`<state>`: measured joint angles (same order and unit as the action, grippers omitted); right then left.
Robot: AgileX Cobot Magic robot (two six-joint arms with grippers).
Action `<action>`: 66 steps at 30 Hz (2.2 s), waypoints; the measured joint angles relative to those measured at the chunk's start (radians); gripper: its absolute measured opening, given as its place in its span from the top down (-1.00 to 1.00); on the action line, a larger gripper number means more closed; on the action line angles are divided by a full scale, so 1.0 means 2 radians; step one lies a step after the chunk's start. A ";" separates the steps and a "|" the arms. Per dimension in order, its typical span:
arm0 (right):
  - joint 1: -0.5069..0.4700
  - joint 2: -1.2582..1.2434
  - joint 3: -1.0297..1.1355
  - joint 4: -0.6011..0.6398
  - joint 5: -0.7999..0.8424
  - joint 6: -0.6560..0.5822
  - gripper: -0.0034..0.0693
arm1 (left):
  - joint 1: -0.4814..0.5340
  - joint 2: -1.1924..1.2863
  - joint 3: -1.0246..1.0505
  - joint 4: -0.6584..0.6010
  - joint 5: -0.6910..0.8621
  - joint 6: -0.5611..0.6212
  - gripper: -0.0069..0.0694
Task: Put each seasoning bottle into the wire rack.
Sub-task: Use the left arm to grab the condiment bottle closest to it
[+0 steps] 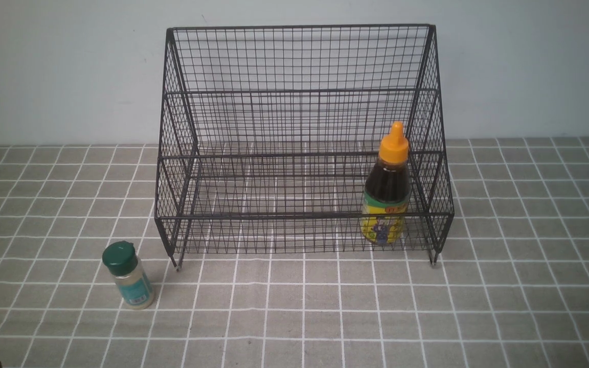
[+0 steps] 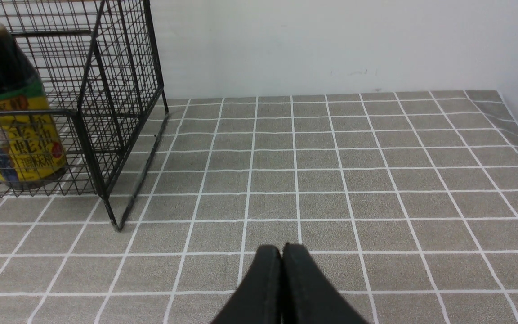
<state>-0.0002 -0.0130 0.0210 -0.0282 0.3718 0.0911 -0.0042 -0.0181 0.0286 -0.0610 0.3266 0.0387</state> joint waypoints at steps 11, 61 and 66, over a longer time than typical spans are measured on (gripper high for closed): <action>0.000 0.000 0.000 0.000 0.000 -0.001 0.93 | 0.000 0.000 0.000 -0.257 -0.211 -0.076 0.84; 0.000 0.000 0.000 0.000 0.000 -0.001 0.93 | -0.068 0.778 -0.509 -0.026 0.175 0.125 -0.61; 0.000 0.000 0.000 0.000 0.000 -0.001 0.93 | -0.068 0.809 -0.509 -0.024 0.165 0.125 -0.68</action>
<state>-0.0002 -0.0130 0.0210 -0.0282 0.3718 0.0896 -0.1411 1.5998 -0.9901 -0.1093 0.6567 0.2877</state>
